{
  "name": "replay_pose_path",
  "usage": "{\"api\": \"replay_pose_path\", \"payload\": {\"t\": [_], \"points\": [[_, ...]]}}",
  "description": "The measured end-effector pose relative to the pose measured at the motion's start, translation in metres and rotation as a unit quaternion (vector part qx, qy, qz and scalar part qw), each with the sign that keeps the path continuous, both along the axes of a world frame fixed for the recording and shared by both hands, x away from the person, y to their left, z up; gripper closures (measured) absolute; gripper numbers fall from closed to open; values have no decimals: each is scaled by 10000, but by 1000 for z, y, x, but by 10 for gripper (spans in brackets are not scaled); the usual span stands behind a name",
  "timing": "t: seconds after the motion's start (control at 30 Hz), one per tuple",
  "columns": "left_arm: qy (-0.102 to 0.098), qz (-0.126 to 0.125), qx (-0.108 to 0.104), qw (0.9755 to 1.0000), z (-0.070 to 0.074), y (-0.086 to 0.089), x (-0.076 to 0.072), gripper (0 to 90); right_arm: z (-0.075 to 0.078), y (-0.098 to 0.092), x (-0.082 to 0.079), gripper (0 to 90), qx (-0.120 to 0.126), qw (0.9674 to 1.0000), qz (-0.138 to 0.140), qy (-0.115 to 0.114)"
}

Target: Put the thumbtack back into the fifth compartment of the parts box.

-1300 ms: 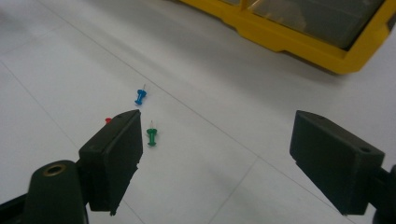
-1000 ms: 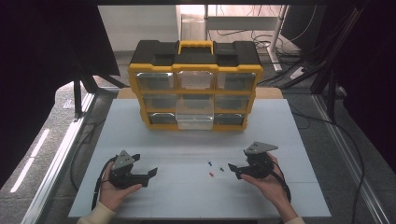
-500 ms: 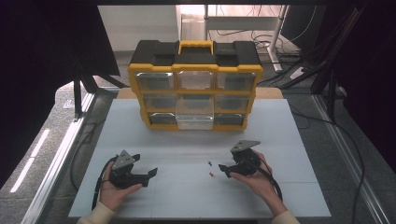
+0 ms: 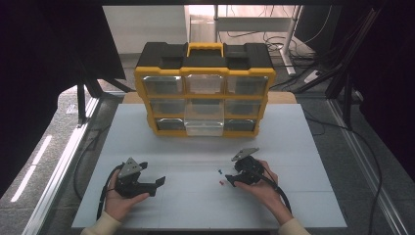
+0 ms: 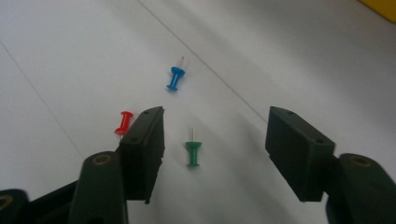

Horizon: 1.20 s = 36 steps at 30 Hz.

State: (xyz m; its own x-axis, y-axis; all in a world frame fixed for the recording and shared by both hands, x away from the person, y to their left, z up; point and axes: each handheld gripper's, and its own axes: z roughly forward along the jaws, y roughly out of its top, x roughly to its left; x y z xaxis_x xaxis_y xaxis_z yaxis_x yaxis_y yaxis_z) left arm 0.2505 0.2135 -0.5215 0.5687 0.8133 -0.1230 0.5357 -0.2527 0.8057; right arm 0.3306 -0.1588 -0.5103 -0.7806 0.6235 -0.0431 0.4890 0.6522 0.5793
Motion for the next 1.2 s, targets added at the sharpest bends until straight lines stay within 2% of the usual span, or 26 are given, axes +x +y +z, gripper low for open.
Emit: {"api": "replay_pose_path", "payload": {"t": [0.03, 0.07, 0.23, 0.27, 0.3, 0.37, 0.43, 0.57, 0.8, 0.97, 1.07, 1.1, 1.13, 1.17, 1.2], "points": [[2, 10, -3, 10000, 0, 0, 0, 102, -1, 1, 0, 455, -43, 10000, 42, 71], [2, 10, -3, 10000, 0, 0, 0, 102, -1, 1, 0, 455, -43, 10000, 42, 71], [-15, 13, -2, 10000, 0, 1, 0, 102, -2, 5, -2, 593, -161, 9996, 105, 205], [-15, 13, -2, 10000, 0, 1, 0, 102, -2, 5, -2, 593, -161, 9996, 105, 205], [-20, 18, -16, 10000, 0, 2, 0, 103, -2, 6, -3, 638, -173, 9995, 114, 242], [-18, 17, -13, 10000, 0, 2, 0, 103, -2, 7, -3, 666, -201, 9994, 96, 248], [-12, 20, -1, 10000, 0, 2, 0, 103, -1, 8, -4, 746, -191, 9993, 80, 304], [-19, 24, -2, 10000, 0, 2, 0, 103, -1, 7, -3, 818, -161, 9991, -21, 386], [-18, 33, -12, 10000, 0, 3, 0, 104, -1, 7, -4, 828, -143, 9992, -38, 363], [-24, 41, -5, 10000, 0, 3, 0, 104, -1, 3, -2, 829, -12, 9993, -95, 361], [-23, 51, -2, 10000, -1, 4, 0, 105, 2, -1, -1, 829, 170, 9991, -152, 356], [-22, 58, 3, 10000, -1, 4, 0, 105, 5, -5, 0, 829, 300, 9988, -206, 338], [-22, 58, 3, 10000, -1, 4, 0, 106, 5, -5, 0, 829, 300, 9988, -206, 338], [-22, 60, 8, 10000, -1, 4, 0, 106, 9, -8, 0, 829, 501, 9978, -254, 350], [-22, 63, 8, 10000, -1, 4, 0, 106, 9, -8, 0, 829, 501, 9978, -254, 350]]}}
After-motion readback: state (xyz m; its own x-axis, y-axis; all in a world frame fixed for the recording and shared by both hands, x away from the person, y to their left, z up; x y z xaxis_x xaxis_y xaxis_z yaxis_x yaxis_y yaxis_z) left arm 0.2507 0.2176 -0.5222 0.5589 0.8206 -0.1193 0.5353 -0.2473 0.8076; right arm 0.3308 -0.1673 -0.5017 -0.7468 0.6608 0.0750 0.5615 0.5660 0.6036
